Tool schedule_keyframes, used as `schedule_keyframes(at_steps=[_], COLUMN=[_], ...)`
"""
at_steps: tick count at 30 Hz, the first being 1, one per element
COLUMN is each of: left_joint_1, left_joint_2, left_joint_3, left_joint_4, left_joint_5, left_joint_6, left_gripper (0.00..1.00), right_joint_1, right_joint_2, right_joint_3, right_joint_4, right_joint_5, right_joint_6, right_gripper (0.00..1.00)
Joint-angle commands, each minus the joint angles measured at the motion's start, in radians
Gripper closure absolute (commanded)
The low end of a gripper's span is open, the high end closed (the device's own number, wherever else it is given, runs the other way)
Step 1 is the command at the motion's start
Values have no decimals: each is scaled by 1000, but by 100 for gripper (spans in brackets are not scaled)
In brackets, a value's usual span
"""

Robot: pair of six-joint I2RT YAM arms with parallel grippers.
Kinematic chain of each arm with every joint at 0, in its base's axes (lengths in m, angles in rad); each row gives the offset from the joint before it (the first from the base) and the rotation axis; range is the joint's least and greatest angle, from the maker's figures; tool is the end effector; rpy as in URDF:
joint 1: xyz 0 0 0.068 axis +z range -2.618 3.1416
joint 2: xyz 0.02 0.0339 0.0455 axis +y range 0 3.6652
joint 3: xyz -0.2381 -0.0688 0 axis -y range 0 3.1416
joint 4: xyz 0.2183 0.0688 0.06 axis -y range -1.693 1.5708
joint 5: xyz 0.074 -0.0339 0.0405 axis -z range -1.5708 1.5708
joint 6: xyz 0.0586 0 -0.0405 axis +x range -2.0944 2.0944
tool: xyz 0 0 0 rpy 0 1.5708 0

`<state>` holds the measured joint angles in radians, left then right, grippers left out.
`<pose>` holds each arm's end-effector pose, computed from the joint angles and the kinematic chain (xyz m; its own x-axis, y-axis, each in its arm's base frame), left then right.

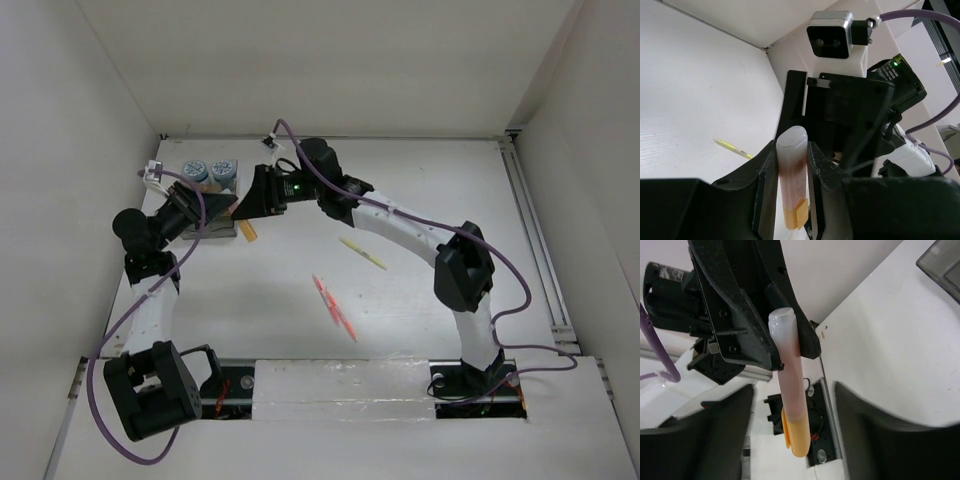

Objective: Sort the stationery into containers
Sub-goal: Place the pen in the storage box.

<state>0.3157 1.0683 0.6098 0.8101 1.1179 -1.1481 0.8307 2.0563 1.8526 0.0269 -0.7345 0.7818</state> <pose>0.2266 0.0186 0.3137 -0.4736 -0.5745 -0.6675 0.5720 0.3757 -0.7292 0.2898 0.3755 0.3180 -0.7838 -0.0828 -0.6155 -0.6211 0.1009 0.7772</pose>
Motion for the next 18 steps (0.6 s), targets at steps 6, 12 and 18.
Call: schedule_keyframes(at_steps=[6,12,18], left_joint_1=[-4,-4,-4], left_joint_2=[-50,-70,-16], left_joint_3=[33,87,67], left_joint_4=[-140,-401,-440], left_joint_5=[-84,-324,-751], left_joint_6=[133,180,-10], left_gripper=[100,100,100], right_joint_1=[-53,-125,-188], right_joint_2=[-84,-198,-436], right_joint_3=[-119,-297,-655], right_joint_4=[128,128,128], right_joint_5=[0,58,283], right_joint_6=[-4,-35,-90], right_gripper=[0,0,0])
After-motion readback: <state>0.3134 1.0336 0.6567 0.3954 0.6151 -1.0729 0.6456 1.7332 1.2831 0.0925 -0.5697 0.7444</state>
